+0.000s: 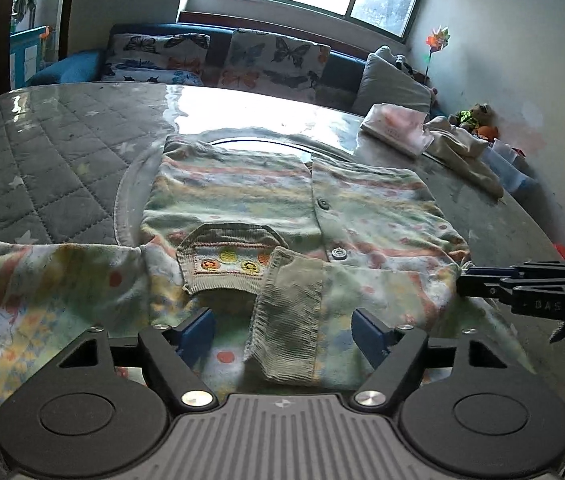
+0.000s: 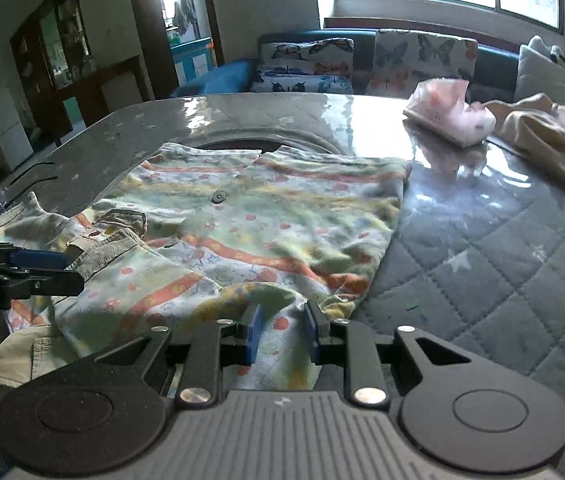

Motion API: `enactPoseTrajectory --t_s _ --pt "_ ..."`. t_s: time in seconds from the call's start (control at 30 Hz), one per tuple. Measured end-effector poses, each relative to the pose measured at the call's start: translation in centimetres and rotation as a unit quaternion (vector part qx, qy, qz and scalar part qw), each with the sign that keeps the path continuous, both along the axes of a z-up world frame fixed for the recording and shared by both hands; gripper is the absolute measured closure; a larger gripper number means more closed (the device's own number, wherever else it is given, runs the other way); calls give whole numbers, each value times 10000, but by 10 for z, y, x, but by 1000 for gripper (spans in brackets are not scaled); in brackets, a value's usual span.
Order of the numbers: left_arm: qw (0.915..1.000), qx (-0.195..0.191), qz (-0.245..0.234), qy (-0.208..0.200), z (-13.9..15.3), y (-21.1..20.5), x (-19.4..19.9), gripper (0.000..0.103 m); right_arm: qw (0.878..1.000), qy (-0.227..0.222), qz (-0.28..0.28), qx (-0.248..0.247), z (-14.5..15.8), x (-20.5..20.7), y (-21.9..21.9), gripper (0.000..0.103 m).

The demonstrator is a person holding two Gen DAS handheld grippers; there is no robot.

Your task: Fold clothes

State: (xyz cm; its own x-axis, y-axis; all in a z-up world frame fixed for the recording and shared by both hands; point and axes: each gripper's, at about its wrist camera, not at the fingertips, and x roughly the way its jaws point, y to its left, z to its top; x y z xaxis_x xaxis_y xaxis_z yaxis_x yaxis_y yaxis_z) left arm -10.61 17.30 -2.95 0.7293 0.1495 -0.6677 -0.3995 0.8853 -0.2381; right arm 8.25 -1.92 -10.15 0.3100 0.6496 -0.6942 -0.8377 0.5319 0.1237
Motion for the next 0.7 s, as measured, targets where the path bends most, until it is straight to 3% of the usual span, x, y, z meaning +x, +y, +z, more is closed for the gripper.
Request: enactPoseTrajectory --t_s 0.33,0.4,0.5,0.7 --pt "10000 4 -30 -1 0 1 2 70 9998 -215 -32 -5 8 -14 -10 80" --pt "10000 30 1 -19 0 2 2 84 9995 -316 -13 -32 9 -17 -9 80" --pt "9999 99 31 -53 5 0 1 94 9990 -451 -16 -45 10 -20 -8 80" --pt "9985 386 168 -346 23 -8 -9 100 9981 -612 39 -3 11 -20 0 80"
